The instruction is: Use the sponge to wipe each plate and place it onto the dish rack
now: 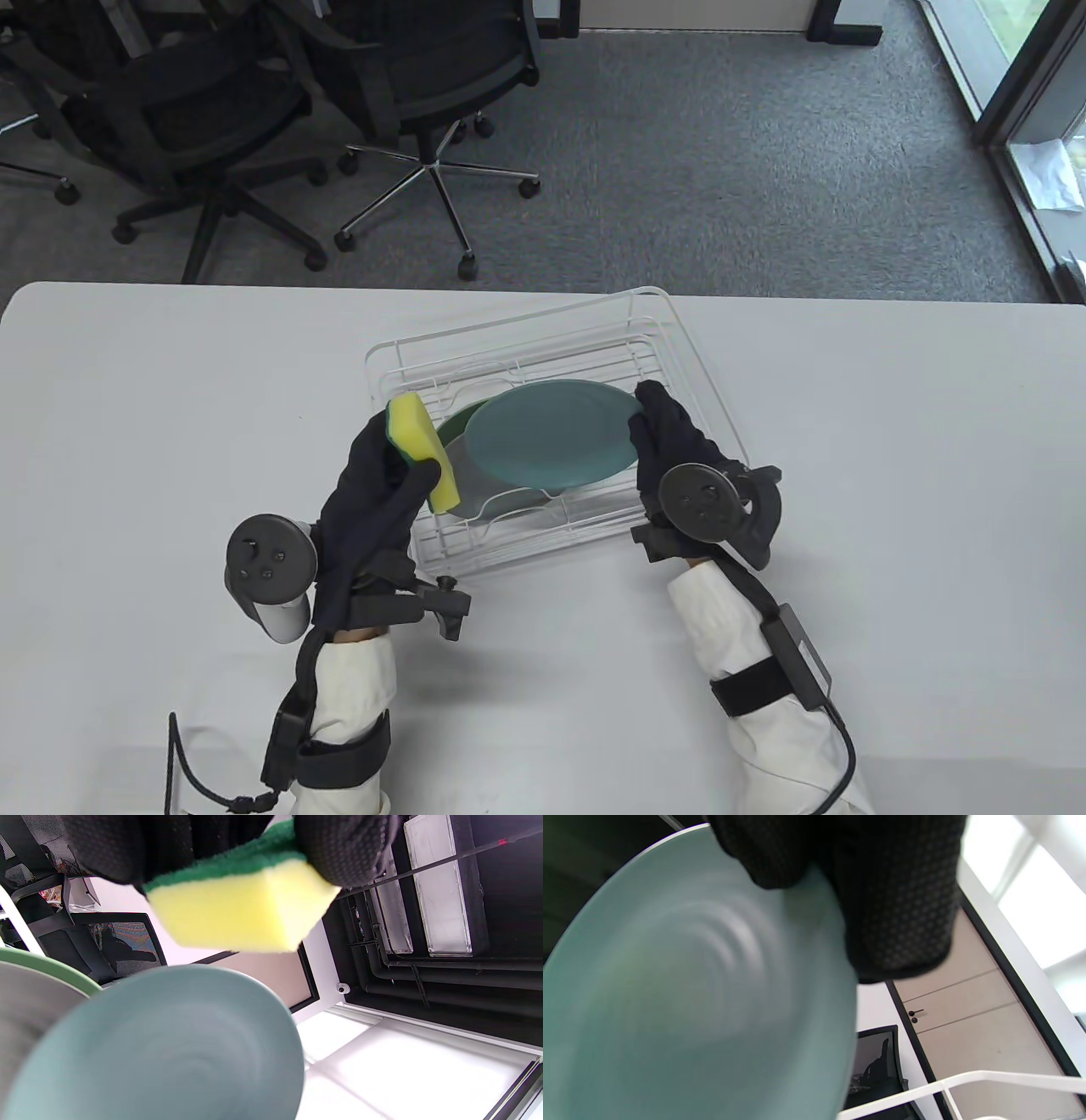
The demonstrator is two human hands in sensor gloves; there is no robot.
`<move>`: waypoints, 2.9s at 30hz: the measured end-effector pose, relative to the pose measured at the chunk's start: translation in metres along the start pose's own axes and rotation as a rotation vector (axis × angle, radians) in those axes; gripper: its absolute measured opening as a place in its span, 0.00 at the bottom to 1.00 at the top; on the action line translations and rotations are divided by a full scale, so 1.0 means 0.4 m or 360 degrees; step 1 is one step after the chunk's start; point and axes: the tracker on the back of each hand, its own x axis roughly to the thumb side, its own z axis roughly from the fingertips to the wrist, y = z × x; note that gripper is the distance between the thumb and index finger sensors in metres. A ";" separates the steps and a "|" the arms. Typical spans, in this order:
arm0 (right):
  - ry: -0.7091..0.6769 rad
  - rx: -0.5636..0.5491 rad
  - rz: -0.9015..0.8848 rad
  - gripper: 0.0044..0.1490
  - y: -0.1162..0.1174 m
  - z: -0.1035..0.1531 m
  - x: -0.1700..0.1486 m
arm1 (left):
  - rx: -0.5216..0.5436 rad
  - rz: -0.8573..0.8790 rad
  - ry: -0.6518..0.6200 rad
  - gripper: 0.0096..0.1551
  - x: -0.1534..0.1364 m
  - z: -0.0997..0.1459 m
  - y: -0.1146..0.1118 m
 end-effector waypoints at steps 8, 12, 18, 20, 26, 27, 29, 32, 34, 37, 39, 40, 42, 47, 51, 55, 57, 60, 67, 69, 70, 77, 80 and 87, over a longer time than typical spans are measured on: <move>-0.0135 0.0119 0.0247 0.25 0.086 -0.011 0.067 | -0.0031 0.0013 -0.0002 0.46 -0.001 -0.002 -0.009; -0.0161 0.0211 0.0234 0.24 0.115 -0.009 0.089 | -0.0038 0.0024 -0.0001 0.47 -0.001 -0.003 -0.010; -0.0164 0.0293 0.0222 0.24 0.132 -0.010 0.109 | -0.0059 0.0030 0.0002 0.46 0.002 -0.004 -0.017; -0.0136 0.0316 0.0189 0.24 0.138 -0.011 0.110 | -0.0069 0.0028 0.0000 0.47 0.003 -0.005 -0.022; -0.0086 0.0339 0.0114 0.23 0.156 -0.008 0.107 | -0.0092 0.0031 0.0005 0.46 0.003 -0.006 -0.029; -0.0077 0.0344 0.0092 0.23 0.157 -0.007 0.108 | -0.0095 0.0030 0.0004 0.47 0.003 -0.007 -0.030; -0.0077 0.0347 0.0091 0.24 0.155 -0.006 0.107 | -0.0103 0.0024 0.0003 0.46 0.004 -0.007 -0.033; -0.0031 0.0300 0.0050 0.25 0.133 -0.007 0.096 | -0.0128 0.0006 -0.0002 0.47 0.005 -0.007 -0.042; -0.0003 0.0274 0.0021 0.26 0.113 -0.008 0.085 | -0.0152 -0.0006 -0.0004 0.46 0.007 -0.007 -0.050; 0.0048 0.0229 -0.0042 0.26 0.066 -0.003 0.057 | -0.0217 -0.0057 -0.0019 0.46 0.011 -0.006 -0.075; 0.0067 0.0205 -0.0064 0.26 0.040 0.003 0.035 | -0.0283 -0.0117 -0.0033 0.46 0.013 -0.005 -0.099; 0.0070 0.0189 -0.0072 0.26 0.029 0.008 0.023 | -0.0322 -0.0149 -0.0039 0.46 0.013 -0.003 -0.113; 0.0068 0.0147 -0.0093 0.26 0.012 0.017 0.003 | -0.0405 -0.0201 -0.0046 0.45 0.012 0.000 -0.141; 0.0138 0.0080 -0.0149 0.26 -0.014 0.058 -0.067 | -0.0647 -0.0347 -0.0054 0.41 -0.003 0.015 -0.237; 0.0199 0.0060 -0.0170 0.26 -0.022 0.095 -0.118 | -0.0843 -0.0484 -0.0058 0.40 -0.020 0.036 -0.314; 0.0255 0.0028 -0.0184 0.26 -0.026 0.129 -0.160 | -0.1037 -0.0700 -0.0104 0.40 -0.038 0.058 -0.383; 0.0287 0.0013 -0.0202 0.26 -0.028 0.144 -0.180 | -0.1121 -0.0805 -0.0131 0.39 -0.046 0.070 -0.411; 0.0341 -0.0006 -0.0252 0.26 -0.027 0.168 -0.208 | -0.1254 -0.0939 -0.0167 0.40 -0.054 0.089 -0.449; 0.0448 -0.0062 -0.0326 0.27 -0.034 0.196 -0.255 | -0.1461 -0.1290 -0.0239 0.42 -0.100 0.138 -0.523; 0.0482 -0.0084 -0.0359 0.27 -0.040 0.201 -0.265 | -0.1519 -0.1434 -0.0276 0.43 -0.116 0.153 -0.542; 0.0491 -0.0088 -0.0362 0.27 -0.042 0.203 -0.268 | -0.1532 -0.1491 -0.0295 0.43 -0.122 0.158 -0.549; 0.0545 -0.0087 -0.0384 0.27 -0.037 0.210 -0.286 | -0.1612 -0.1807 -0.0395 0.43 -0.139 0.190 -0.580; 0.0539 -0.0081 -0.0375 0.27 -0.036 0.211 -0.284 | -0.1627 -0.1804 -0.0379 0.43 -0.137 0.190 -0.579; 0.0529 -0.0074 -0.0372 0.27 -0.032 0.212 -0.283 | -0.1686 -0.1728 -0.0268 0.42 -0.126 0.177 -0.565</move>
